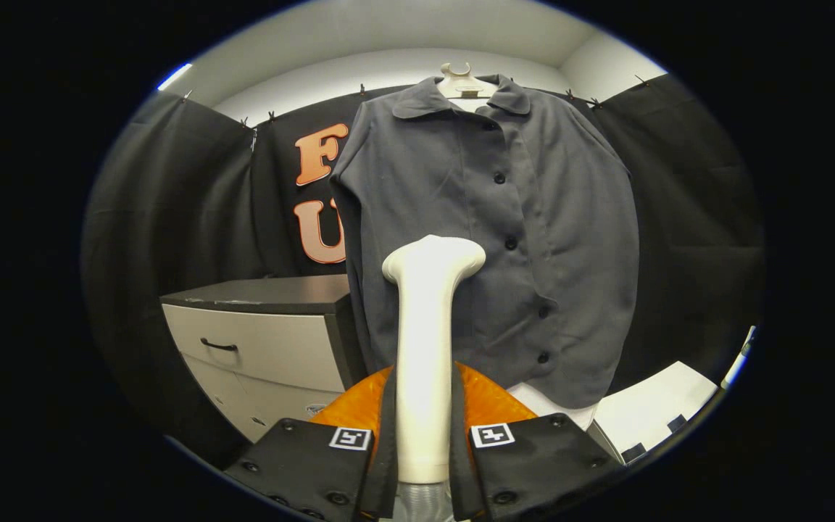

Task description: Iron the clothes twice with a garment steamer, once on the left side and once on the right side.

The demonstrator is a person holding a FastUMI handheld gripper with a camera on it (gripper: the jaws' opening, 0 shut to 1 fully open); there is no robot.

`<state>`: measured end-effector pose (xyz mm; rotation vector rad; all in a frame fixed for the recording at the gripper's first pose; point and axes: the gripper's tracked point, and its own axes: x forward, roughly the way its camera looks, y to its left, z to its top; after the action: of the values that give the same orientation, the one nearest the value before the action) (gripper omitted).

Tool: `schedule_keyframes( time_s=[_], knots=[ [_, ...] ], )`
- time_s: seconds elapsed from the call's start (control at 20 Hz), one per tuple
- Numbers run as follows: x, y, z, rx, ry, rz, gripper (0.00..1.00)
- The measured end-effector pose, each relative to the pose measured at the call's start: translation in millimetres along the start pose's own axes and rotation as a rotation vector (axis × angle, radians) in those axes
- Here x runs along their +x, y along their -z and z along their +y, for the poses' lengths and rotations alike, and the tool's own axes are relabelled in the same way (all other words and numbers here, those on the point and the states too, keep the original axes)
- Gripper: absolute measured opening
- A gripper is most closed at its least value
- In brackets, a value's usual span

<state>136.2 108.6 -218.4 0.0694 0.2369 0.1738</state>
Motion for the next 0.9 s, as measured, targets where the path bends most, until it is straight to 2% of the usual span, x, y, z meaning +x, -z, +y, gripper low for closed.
schedule_keyframes(
  time_s=[0.9],
  knots=[
    [-14,99,-13,-0.007,0.018,0.167,0.36]
  ],
)
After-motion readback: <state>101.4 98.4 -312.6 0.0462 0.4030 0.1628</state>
